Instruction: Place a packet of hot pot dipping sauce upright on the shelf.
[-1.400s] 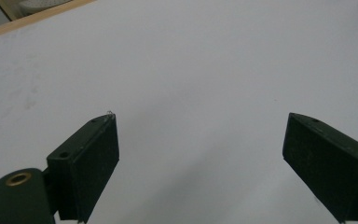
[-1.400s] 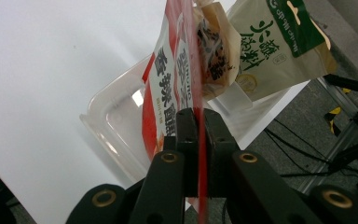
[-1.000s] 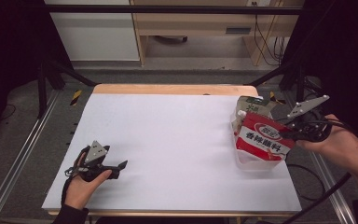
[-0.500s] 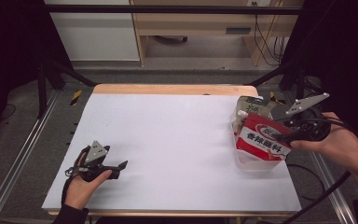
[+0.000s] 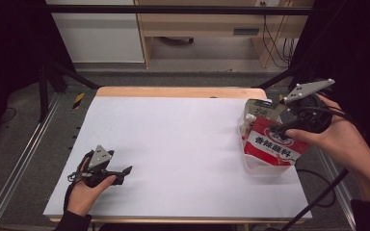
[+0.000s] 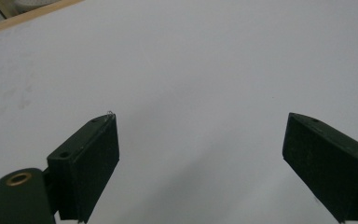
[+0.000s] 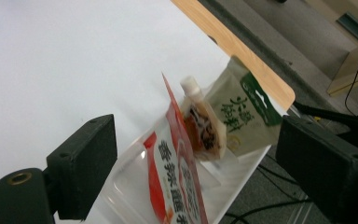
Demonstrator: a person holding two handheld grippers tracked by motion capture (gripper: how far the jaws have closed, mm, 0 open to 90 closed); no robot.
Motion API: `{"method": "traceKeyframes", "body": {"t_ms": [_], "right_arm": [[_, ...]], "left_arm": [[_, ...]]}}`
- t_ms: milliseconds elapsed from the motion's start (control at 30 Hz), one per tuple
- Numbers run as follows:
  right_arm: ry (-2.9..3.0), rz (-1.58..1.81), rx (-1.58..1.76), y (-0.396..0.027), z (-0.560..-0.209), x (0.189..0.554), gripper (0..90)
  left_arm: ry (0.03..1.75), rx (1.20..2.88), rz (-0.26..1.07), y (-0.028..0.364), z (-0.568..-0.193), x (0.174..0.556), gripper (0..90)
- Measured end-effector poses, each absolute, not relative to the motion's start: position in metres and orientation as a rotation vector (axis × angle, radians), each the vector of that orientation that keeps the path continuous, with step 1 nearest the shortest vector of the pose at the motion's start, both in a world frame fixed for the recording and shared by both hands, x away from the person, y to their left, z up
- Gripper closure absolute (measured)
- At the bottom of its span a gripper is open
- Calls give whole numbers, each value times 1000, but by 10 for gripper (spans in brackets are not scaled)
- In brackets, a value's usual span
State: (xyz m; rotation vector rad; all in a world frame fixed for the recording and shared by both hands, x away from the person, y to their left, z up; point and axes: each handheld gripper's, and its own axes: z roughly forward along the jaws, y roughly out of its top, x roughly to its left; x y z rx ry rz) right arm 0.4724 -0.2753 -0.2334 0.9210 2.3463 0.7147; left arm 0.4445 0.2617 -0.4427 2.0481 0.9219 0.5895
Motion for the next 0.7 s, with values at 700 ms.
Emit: {"method": "traceKeyframes", "body": {"t_ms": [700], "right_arm": [[2302,841,840,-178,-221,503,118]], "left_arm": [[919,2048,584,263,-442,445,107]]}}
